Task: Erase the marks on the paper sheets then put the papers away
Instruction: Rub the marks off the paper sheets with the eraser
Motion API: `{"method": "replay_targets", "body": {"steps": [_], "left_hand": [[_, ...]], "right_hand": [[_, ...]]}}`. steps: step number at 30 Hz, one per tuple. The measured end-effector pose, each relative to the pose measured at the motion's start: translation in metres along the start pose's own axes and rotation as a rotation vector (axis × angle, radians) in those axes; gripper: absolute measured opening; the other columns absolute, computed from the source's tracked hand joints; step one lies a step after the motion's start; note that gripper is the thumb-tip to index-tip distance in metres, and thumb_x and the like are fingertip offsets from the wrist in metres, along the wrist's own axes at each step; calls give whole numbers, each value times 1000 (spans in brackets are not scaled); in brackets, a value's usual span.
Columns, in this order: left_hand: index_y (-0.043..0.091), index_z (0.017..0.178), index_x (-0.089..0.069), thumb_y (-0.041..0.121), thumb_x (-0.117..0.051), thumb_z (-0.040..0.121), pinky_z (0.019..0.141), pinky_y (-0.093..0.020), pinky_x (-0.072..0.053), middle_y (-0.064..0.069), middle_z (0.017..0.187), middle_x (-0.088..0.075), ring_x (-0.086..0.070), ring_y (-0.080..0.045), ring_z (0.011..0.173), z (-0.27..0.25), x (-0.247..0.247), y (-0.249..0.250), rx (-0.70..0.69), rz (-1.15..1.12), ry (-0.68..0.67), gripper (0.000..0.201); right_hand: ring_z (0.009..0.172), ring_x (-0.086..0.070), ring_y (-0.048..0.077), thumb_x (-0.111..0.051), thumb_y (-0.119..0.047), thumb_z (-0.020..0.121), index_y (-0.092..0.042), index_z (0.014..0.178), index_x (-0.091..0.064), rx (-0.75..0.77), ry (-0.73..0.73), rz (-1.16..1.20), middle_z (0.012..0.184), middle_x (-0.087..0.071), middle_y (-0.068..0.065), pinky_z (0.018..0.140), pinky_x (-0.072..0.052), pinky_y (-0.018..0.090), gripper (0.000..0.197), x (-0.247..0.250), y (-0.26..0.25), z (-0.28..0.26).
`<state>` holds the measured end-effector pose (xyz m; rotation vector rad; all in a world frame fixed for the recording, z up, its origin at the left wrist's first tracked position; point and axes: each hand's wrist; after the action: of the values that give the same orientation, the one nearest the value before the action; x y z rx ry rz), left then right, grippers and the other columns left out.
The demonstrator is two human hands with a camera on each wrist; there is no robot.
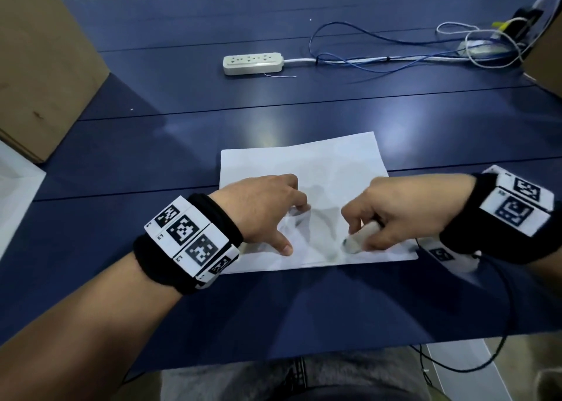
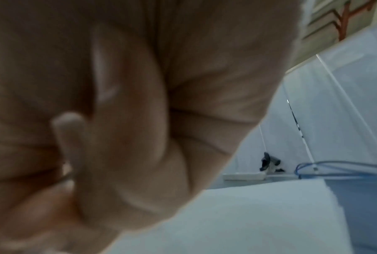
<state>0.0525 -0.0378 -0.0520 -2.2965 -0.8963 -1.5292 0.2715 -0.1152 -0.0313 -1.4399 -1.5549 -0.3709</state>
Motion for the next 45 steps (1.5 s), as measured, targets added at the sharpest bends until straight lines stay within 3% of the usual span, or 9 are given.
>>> {"method": "replay_targets", "body": {"steps": [7, 10, 13, 20, 25, 33, 36, 38, 45], "left_hand": [[31, 124, -55, 54, -81, 69, 82, -36, -49, 13, 116, -44, -53, -14, 99, 0, 0, 1, 7, 12, -4, 66], [33, 127, -54, 54, -81, 69, 85, -39, -49, 13, 116, -44, -54, -14, 101, 0, 1, 1, 6, 0, -3, 68], [31, 126, -55, 53, -82, 69, 85, -39, -49, 12, 117, -45, -54, -15, 101, 1, 0, -1, 1, -3, -1, 67], [30, 124, -56, 55, -82, 66, 85, -39, -49, 12, 114, -45, -53, -14, 99, 2, 2, 2, 4, 11, -6, 68], [33, 132, -52, 53, -82, 68, 86, -37, -48, 12, 118, -44, -53, -14, 102, 1, 2, 2, 0, 9, -12, 73], [31, 128, -55, 54, -83, 66, 83, -37, -50, 14, 110, -40, -54, -15, 98, 3, 6, 6, 21, 40, -32, 71], [32, 132, -52, 53, -82, 68, 86, -37, -48, 12, 116, -42, -52, -14, 102, 2, 6, 5, 20, 34, -32, 74], [32, 135, -49, 53, -81, 70, 88, -38, -48, 11, 118, -42, -51, -15, 104, 2, 5, 5, 14, 41, -37, 75], [31, 125, -56, 66, -63, 79, 86, -39, -49, 9, 117, -44, -54, -17, 101, 3, 7, 12, 43, 83, -34, 58]], "right_hand": [[65, -51, 1, -61, -42, 83, -20, 96, -64, -157, 359, -109, 67, -60, -11, 61, -46, 29, 26, 17, 24, 20], [56, -51, 7, -72, -31, 80, -24, 92, -65, -53, 154, -18, 65, -62, -3, 56, -43, 27, 16, 5, 13, 7], [58, -54, 10, -73, -40, 78, -28, 90, -65, -33, -6, 32, 71, -67, -1, 59, -48, 32, 18, -3, 4, -2], [61, -50, -2, -60, -42, 84, -21, 99, -64, -150, 369, -105, 64, -60, -11, 64, -51, 33, 27, 17, 22, 20], [56, -52, 8, -71, -42, 76, -27, 88, -63, -6, 9, 40, 67, -66, -2, 55, -47, 28, 20, 0, 7, 1], [62, -50, -5, -66, -39, 84, -23, 99, -65, -145, 367, -77, 61, -59, -14, 72, -54, 36, 22, 21, 30, 26], [57, -52, -1, -73, -31, 80, -24, 93, -65, -30, 141, -28, 60, -58, -7, 57, -45, 21, 17, 12, 13, 15], [54, -50, 3, -75, -34, 79, -24, 91, -65, 1, 10, 14, 62, -61, -3, 53, -41, 22, 18, 5, 4, 8], [66, -49, -4, -64, -41, 85, -22, 96, -63, -149, 378, -90, 64, -61, -15, 81, -52, 39, 22, 22, 33, 25]]}}
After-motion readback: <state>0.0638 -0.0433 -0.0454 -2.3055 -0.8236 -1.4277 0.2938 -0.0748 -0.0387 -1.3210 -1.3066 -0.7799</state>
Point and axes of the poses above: each hand's wrist, its own z-axis towards the middle knuckle, its own x-axis out of the back of the hand, y = z × x
